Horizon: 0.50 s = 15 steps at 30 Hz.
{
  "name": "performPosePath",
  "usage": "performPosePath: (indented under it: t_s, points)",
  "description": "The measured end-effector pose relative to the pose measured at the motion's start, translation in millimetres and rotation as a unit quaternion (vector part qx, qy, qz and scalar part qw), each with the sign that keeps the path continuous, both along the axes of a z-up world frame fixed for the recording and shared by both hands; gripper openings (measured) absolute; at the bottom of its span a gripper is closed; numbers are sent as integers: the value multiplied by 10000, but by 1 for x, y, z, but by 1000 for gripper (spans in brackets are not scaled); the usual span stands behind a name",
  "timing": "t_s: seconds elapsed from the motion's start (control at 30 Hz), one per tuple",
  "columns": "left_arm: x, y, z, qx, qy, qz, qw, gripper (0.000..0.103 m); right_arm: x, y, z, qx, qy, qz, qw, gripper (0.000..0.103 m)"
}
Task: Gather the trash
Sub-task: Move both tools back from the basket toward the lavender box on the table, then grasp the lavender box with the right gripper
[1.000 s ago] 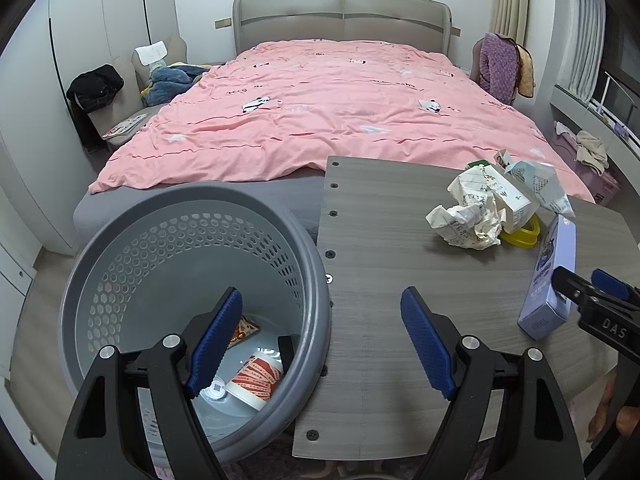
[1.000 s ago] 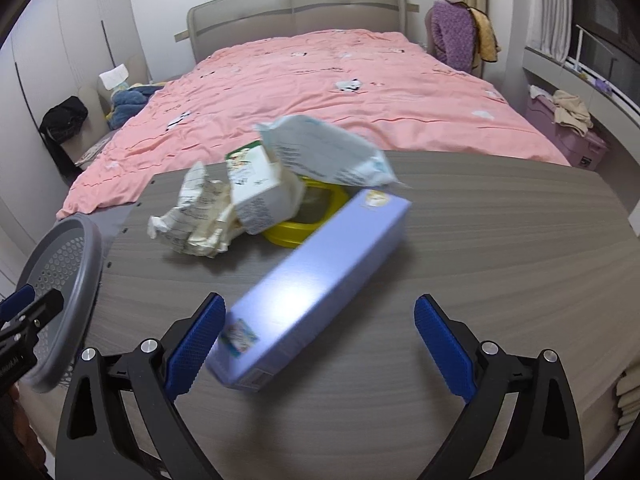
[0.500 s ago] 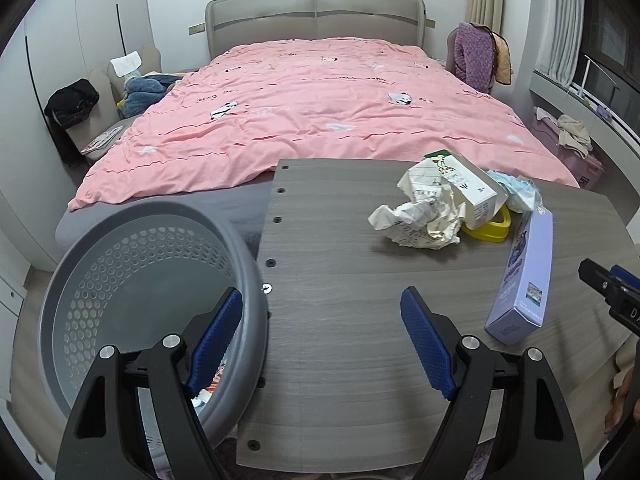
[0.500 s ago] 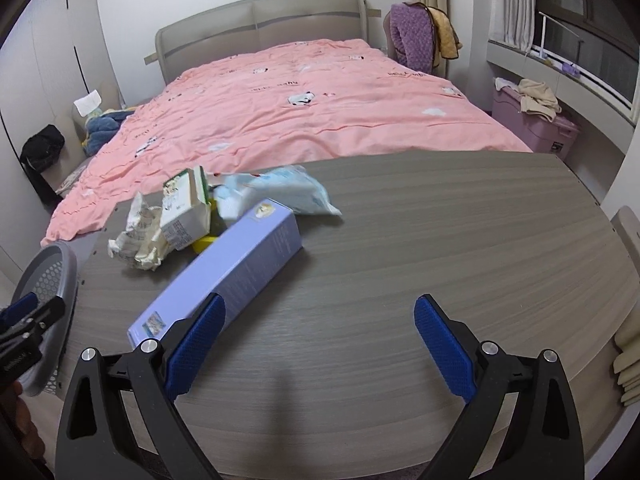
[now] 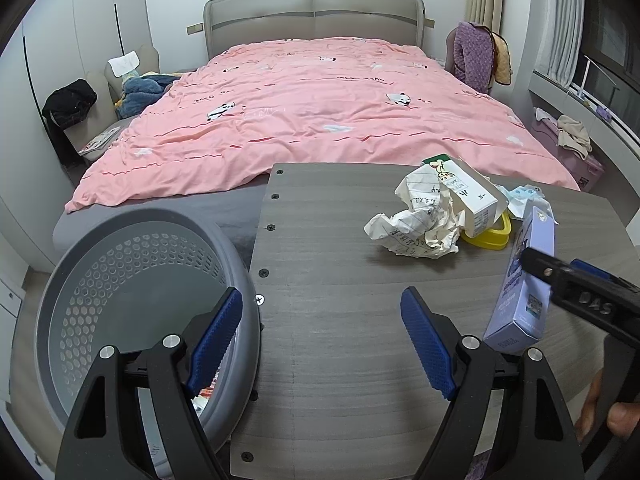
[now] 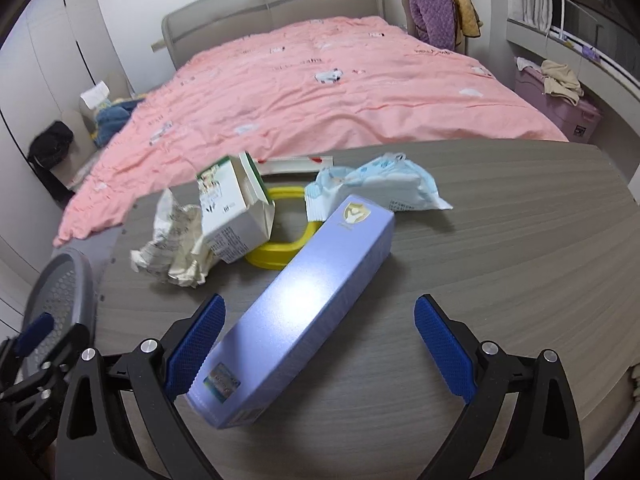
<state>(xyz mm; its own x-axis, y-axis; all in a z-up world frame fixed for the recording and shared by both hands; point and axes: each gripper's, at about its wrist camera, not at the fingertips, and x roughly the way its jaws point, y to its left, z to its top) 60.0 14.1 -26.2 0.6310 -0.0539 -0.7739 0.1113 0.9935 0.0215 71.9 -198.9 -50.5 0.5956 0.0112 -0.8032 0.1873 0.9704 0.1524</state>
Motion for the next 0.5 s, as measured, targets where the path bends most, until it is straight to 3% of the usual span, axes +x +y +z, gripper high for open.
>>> performPosePath:
  t_s: [0.37,0.5]
  points:
    - [0,9,-3,-131,8,28,9999,78,-30,-35,-6,-475,213,-291,9982,94]
    - [0,7,-4,-163,17,-12,9999,78,-37,-51,-5,-389,135,-380,9984,94]
